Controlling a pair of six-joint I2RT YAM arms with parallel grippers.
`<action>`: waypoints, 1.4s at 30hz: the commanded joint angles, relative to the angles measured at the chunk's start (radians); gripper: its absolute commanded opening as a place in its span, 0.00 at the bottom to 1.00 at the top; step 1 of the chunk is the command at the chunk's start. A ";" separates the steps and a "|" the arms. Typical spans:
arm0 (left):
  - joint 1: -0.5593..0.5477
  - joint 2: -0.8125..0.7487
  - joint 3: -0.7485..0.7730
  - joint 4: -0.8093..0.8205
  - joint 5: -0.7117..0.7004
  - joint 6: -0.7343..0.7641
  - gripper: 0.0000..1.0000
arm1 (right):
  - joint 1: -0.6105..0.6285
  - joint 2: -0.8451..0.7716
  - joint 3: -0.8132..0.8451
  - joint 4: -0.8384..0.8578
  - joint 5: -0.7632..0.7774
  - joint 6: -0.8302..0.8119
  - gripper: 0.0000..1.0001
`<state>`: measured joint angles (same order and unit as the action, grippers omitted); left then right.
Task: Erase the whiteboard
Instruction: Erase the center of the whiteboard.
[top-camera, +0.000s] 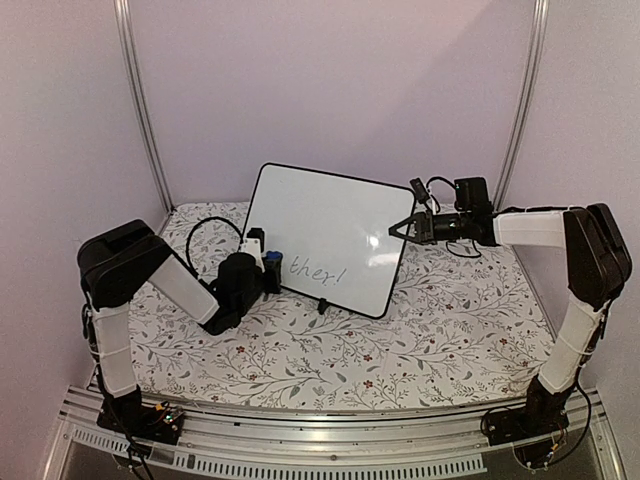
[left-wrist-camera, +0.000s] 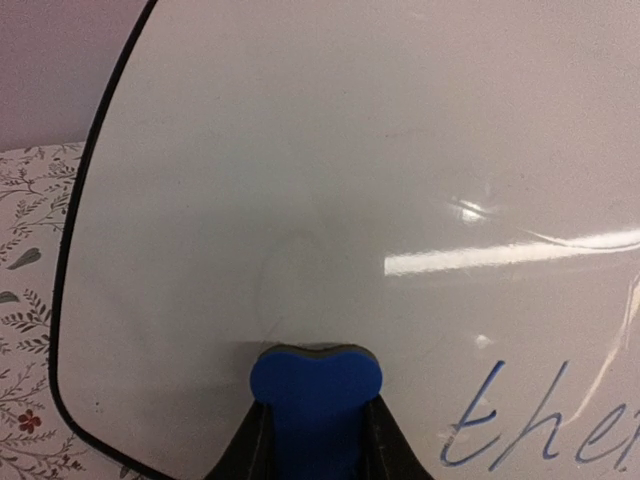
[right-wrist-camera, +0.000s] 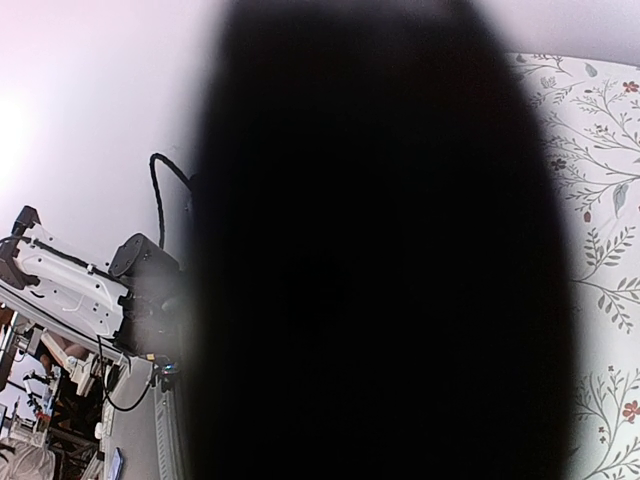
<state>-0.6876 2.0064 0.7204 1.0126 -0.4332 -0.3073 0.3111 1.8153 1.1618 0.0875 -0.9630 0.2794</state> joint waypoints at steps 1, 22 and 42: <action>0.020 -0.009 -0.027 -0.078 0.008 0.005 0.00 | 0.039 0.040 -0.013 -0.217 -0.096 -0.052 0.00; 0.006 -0.063 -0.057 -0.063 0.055 0.052 0.00 | 0.039 0.021 -0.020 -0.224 -0.093 -0.063 0.01; -0.010 0.019 -0.018 0.028 0.111 0.074 0.00 | 0.044 0.028 -0.029 -0.204 -0.092 -0.039 0.01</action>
<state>-0.6670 1.9591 0.6537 1.0367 -0.3130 -0.2436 0.3119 1.8153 1.1725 0.0475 -0.9890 0.2546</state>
